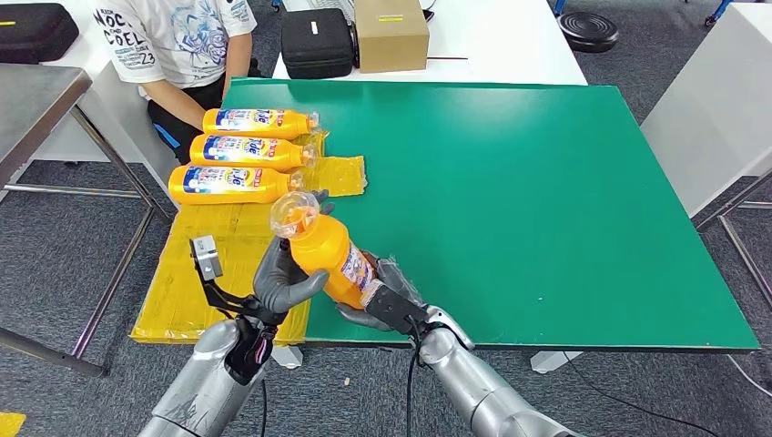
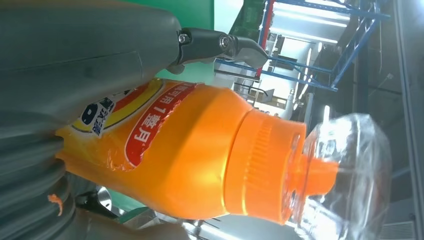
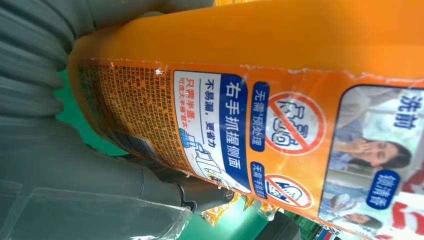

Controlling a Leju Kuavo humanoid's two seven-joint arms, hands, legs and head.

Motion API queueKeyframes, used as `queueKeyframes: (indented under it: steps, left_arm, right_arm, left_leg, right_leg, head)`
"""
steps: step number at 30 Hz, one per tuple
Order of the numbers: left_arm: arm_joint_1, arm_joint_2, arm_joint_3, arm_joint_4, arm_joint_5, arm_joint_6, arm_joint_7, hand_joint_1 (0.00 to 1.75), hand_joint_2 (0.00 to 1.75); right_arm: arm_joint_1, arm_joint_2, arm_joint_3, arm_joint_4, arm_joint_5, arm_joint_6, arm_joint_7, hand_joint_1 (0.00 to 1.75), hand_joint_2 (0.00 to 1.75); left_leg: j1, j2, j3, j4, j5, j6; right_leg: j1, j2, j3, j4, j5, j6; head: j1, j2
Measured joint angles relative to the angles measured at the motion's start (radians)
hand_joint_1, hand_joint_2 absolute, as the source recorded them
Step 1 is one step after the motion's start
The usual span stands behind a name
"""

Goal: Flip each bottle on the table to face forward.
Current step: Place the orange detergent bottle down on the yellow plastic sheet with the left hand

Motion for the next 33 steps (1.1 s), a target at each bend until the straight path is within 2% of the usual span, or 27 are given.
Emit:
queueKeyframes:
  steps: [8, 16, 22, 25, 26, 29, 33]
  left_arm:
    - [-0.012, 0.000, -0.013, 0.001, -0.105, 0.055, -0.037, 1.75, 1.75]
    - [-0.027, 0.001, -0.014, 0.027, -0.258, 0.160, -0.079, 1.75, 1.75]
    - [-0.043, 0.001, -0.014, 0.040, -0.301, 0.193, -0.082, 1.75, 1.75]
    - [-0.046, 0.002, -0.013, 0.045, -0.307, 0.200, -0.081, 1.75, 1.75]
    - [-0.047, 0.002, -0.013, 0.047, -0.310, 0.205, -0.079, 1.75, 1.75]
    - [-0.045, 0.005, -0.010, 0.058, -0.321, 0.220, -0.064, 1.75, 1.75]
    - [-0.038, 0.010, 0.004, 0.074, -0.330, 0.229, -0.054, 1.75, 1.75]
  right_arm:
    - [-0.001, 0.000, 0.000, 0.003, -0.019, 0.012, 0.000, 1.75, 1.75]
    - [-0.001, 0.000, 0.002, 0.008, -0.043, 0.018, 0.001, 1.75, 1.75]
    - [-0.001, 0.000, 0.003, 0.009, -0.050, 0.027, 0.003, 1.75, 1.75]
    - [-0.001, 0.000, 0.006, 0.009, -0.051, 0.031, 0.004, 0.44, 1.75]
    - [-0.001, 0.000, 0.007, 0.009, -0.051, 0.031, 0.004, 0.00, 1.31]
    - [-0.008, 0.003, 0.014, 0.009, -0.053, 0.016, 0.003, 0.00, 0.00]
    - [-0.024, 0.008, 0.018, 0.008, -0.038, -0.013, 0.001, 0.00, 0.00]
  left_leg:
    - [0.000, 0.000, 0.000, 0.000, 0.000, 0.000]
    - [0.000, 0.000, 0.000, 0.000, 0.000, 0.000]
    - [0.000, 0.000, -0.001, 0.000, 0.000, 0.000]
    - [0.000, 0.000, -0.001, 0.000, 0.000, 0.000]
    - [0.000, 0.000, -0.001, 0.000, 0.000, 0.000]
    - [0.000, 0.000, -0.001, 0.000, 0.000, 0.000]
    - [0.000, 0.000, -0.001, 0.000, 0.000, 0.000]
  right_leg:
    - [0.000, 0.000, 0.000, 0.000, 0.000, 0.000]
    - [0.000, 0.000, 0.000, 0.000, 0.000, 0.000]
    - [0.000, 0.000, 0.000, 0.000, 0.000, 0.000]
    - [0.000, 0.000, 0.000, 0.000, 0.000, 0.000]
    - [0.000, 0.000, 0.000, 0.000, 0.000, 0.000]
    - [0.000, 0.000, 0.000, 0.000, 0.000, 0.000]
    - [0.000, 0.000, -0.001, 0.000, 0.000, 0.000]
  head:
    - [0.000, 0.000]
    - [0.000, 0.000]
    - [0.000, 0.000]
    - [0.000, 0.000]
    - [0.000, 0.000]
    - [0.000, 0.000]
    - [0.000, 0.000]
